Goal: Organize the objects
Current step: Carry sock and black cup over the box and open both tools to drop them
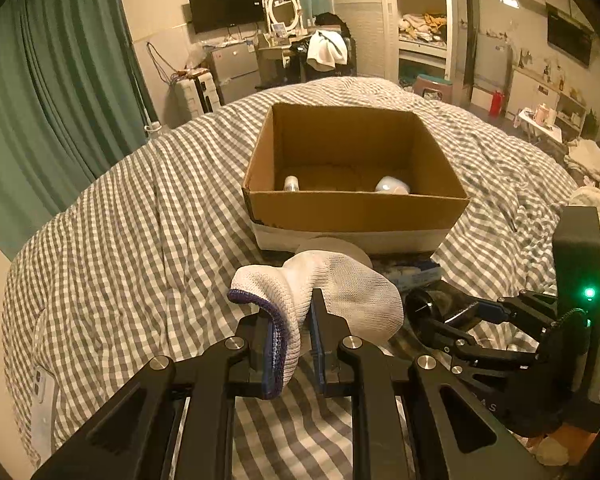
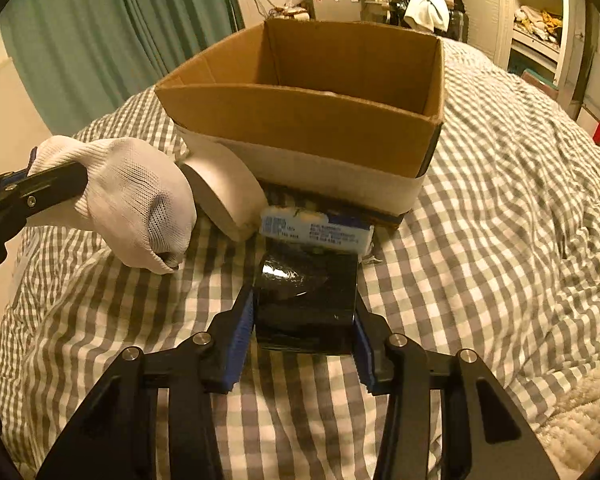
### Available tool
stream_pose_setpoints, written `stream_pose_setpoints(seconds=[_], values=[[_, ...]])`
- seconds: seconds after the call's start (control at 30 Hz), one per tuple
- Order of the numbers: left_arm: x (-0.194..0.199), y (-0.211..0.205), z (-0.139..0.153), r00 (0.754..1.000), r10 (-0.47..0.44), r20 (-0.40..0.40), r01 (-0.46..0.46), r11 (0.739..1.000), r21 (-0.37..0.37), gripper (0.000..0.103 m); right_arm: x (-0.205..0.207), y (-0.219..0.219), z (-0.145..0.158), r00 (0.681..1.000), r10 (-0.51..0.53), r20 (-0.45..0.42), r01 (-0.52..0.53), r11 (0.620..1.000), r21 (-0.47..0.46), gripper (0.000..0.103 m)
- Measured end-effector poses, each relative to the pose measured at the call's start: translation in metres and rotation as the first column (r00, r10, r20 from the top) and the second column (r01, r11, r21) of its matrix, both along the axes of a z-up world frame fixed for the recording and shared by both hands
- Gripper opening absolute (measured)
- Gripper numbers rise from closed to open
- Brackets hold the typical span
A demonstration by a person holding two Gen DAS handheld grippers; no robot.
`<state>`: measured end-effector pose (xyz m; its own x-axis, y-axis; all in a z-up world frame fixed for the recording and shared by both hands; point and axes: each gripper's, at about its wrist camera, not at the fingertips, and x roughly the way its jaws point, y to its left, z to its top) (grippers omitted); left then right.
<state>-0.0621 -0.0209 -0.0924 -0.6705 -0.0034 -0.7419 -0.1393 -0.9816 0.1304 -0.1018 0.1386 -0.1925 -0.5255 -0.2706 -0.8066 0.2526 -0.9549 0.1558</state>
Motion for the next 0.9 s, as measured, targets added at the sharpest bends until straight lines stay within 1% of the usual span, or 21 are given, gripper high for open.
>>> stream_pose_setpoints(seconds=[0.13, 0.2, 0.27, 0.53, 0.7, 0.9], values=[[0.007, 0.001, 0.008, 1.0, 0.001, -0.023, -0.001, 1.0, -0.013, 0.015, 0.012, 0.002, 0.013, 0.999, -0.003, -0.037, 0.003, 1.0, 0.003, 0.044], [0.01, 0.002, 0.013, 1.0, 0.002, -0.03, -0.002, 1.0, -0.008, 0.015, 0.019, 0.004, 0.021, 0.998, -0.003, -0.06, 0.003, 1.0, 0.002, 0.044], [0.013, 0.004, 0.018, 0.999, -0.001, -0.042, 0.001, 1.0, -0.009, 0.015, 0.016, 0.012, 0.029, 0.997, -0.004, -0.083, 0.004, 1.0, 0.0, 0.044], [0.021, 0.009, 0.045, 0.995, -0.017, -0.098, 0.016, 1.0, -0.013, 0.015, 0.034, 0.007, 0.073, 0.985, -0.006, -0.174, 0.006, 1.0, -0.004, 0.044], [0.013, 0.01, 0.069, 0.991, -0.024, -0.134, 0.026, 1.0, 0.017, 0.015, 0.035, 0.009, 0.1, 0.974, -0.004, -0.227, 0.001, 1.0, -0.01, 0.044], [-0.011, 0.015, 0.1, 0.982, -0.043, -0.184, 0.048, 0.999, 0.022, 0.015, 0.016, 0.012, 0.133, 0.963, -0.003, -0.268, 0.0, 1.0, -0.01, 0.044]])
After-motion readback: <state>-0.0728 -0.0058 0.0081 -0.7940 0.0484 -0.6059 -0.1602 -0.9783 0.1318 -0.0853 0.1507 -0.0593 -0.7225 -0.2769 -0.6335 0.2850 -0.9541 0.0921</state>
